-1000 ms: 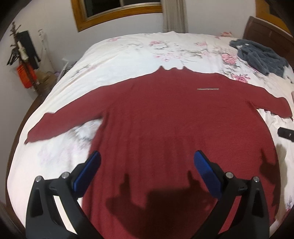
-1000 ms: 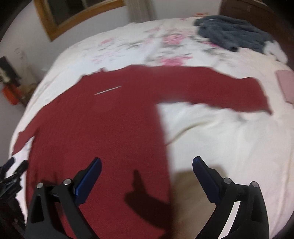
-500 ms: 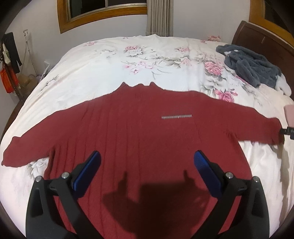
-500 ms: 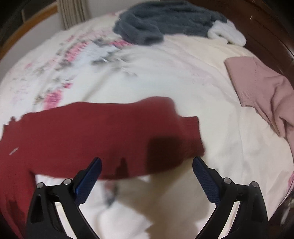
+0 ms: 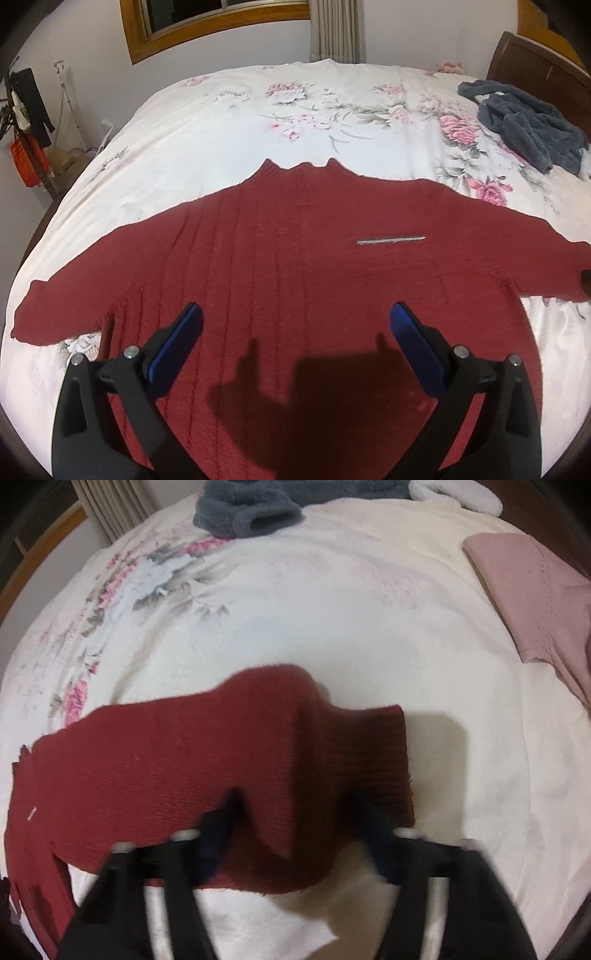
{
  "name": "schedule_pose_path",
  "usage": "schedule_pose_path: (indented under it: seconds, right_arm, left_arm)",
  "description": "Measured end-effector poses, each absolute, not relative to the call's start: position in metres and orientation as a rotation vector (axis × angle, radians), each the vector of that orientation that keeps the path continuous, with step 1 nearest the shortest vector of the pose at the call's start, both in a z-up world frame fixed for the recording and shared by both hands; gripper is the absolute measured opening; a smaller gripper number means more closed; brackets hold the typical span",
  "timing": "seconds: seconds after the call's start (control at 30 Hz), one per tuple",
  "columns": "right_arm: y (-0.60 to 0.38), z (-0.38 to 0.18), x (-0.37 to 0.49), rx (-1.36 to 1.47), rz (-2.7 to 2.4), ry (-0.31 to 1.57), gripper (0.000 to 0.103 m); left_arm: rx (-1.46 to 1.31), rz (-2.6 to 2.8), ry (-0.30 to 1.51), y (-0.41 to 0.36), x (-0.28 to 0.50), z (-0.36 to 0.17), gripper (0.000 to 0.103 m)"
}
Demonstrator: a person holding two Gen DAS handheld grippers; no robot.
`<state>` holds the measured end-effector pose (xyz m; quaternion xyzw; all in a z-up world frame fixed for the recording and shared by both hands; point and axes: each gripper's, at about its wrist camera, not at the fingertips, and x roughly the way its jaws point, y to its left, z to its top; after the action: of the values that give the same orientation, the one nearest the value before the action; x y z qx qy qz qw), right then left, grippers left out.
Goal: Fold small clothes
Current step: 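Grasp the red sweater's sleeve cuff with the right tool and fold it across the body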
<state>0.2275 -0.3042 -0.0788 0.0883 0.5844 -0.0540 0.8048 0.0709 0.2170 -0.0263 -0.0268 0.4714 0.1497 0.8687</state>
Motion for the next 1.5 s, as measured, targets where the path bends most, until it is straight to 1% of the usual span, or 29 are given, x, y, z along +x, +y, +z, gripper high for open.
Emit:
schedule_pose_path:
  seconds: [0.03,0.07,0.1,0.27,0.33,0.53,0.73,0.77,0.83,0.9,0.97,1.1,1.2,1.33,1.5]
  right_arm:
    - [-0.304,-0.076,0.226,0.193,-0.106,1.244,0.026]
    - [-0.302,-0.071,0.224,0.199,-0.093,1.227,0.015]
    - [-0.299,-0.064,0.221,0.201,-0.085,1.199,0.012]
    - [-0.264,-0.027,0.208,0.169,0.022,1.047,0.011]
    - [-0.242,-0.021,0.206,0.165,0.091,1.03,0.011]
    - [-0.157,-0.025,0.202,0.085,0.237,1.068,0.011]
    - [-0.105,-0.056,0.205,0.031,0.296,1.141,0.011]
    - [-0.098,-0.062,0.204,0.026,0.311,1.156,0.012]
    - [-0.087,-0.073,0.203,0.001,0.337,1.179,0.019]
    - [-0.085,-0.077,0.198,0.031,0.394,1.189,0.036]
    - [-0.086,-0.075,0.19,0.071,0.455,1.177,0.042]
    - [-0.109,-0.058,0.17,0.179,0.559,1.13,0.042]
    - [-0.142,-0.047,0.159,0.207,0.514,1.089,0.042]
    - [-0.19,-0.048,0.154,0.213,0.377,1.074,0.042]
    - [-0.234,-0.059,0.149,0.27,0.33,1.092,0.042]
  left_arm:
    - [-0.055,0.319,0.987,0.22,0.071,-0.027,0.1]
    - [-0.054,0.321,0.987,0.221,0.07,-0.028,0.1]
    - [-0.054,0.324,0.988,0.223,0.069,-0.028,0.1]
    - [-0.047,0.339,0.986,0.233,0.063,-0.028,0.1]
    - [-0.055,0.342,0.985,0.236,0.061,-0.026,0.1]
    - [-0.053,0.337,0.984,0.24,0.058,-0.025,0.1]
    - [-0.066,0.332,0.988,0.243,0.057,-0.027,0.1]
    - [-0.069,0.33,0.99,0.243,0.057,-0.028,0.1]
    - [-0.07,0.324,0.996,0.242,0.058,-0.03,0.1]
    - [-0.075,0.308,1.004,0.238,0.06,-0.031,0.1]
    - [-0.08,0.285,1.012,0.232,0.063,-0.032,0.1]
    - [-0.105,0.2,1.031,0.207,0.074,-0.029,0.1]
    - [-0.121,0.11,1.044,0.176,0.089,-0.023,0.1]
    - [-0.134,-0.041,1.066,0.116,0.117,-0.02,0.1]
    - [-0.152,-0.171,1.14,0.033,0.161,-0.04,0.099]
